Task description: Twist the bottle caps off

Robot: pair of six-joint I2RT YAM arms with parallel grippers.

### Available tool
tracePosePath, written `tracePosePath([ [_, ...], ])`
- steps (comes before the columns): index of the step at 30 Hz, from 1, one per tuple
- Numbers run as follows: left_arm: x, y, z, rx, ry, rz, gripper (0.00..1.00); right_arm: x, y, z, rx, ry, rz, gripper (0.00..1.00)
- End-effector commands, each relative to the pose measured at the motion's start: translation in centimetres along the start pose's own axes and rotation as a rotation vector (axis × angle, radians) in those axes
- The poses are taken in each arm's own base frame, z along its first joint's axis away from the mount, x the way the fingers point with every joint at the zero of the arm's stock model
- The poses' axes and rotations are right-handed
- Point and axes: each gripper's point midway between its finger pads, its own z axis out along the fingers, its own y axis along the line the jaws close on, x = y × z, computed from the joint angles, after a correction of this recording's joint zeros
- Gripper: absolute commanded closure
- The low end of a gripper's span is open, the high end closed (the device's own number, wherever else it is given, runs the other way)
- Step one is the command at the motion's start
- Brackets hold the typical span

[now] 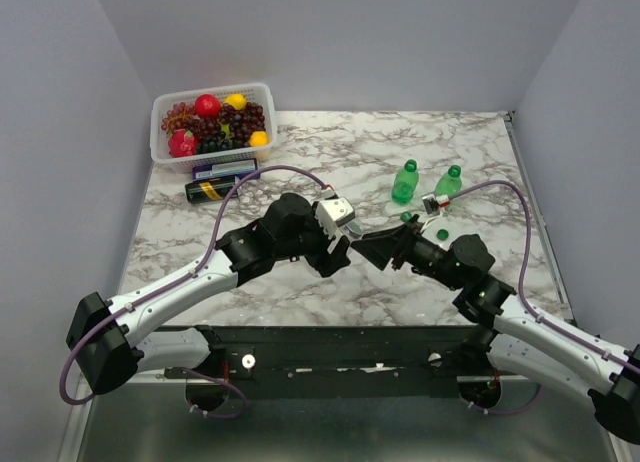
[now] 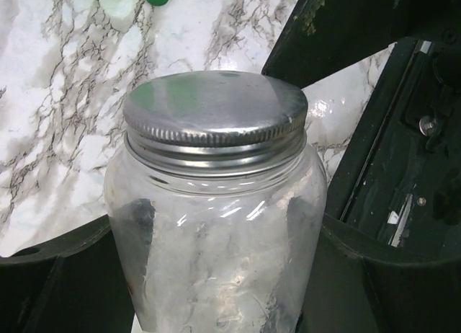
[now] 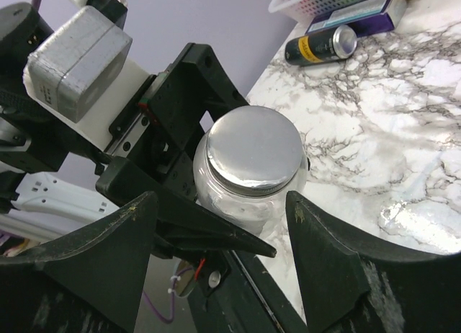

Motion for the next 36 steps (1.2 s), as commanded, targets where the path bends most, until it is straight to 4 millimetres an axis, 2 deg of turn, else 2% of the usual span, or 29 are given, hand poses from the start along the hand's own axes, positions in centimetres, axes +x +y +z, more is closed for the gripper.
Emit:
tracePosePath([
  [1, -1.8, 0.5, -0.4, -0.043, -0.043, 0.021, 0.76, -2.0, 0.8, 0.0, 0.007, -0.077, 0.015, 0.21],
  [15, -1.2, 0.0, 0.0, -0.036, -0.009, 0.048, 0.76, -1.1, 1.7, 1.4, -0.066, -0.037, 0.048, 0.23],
  [36, 0.5, -1.9, 1.4, 0.015, 0.064, 0.085, 0.77, -0.9, 1.9, 1.6, -0.079, -0.041, 0.047, 0.24],
])
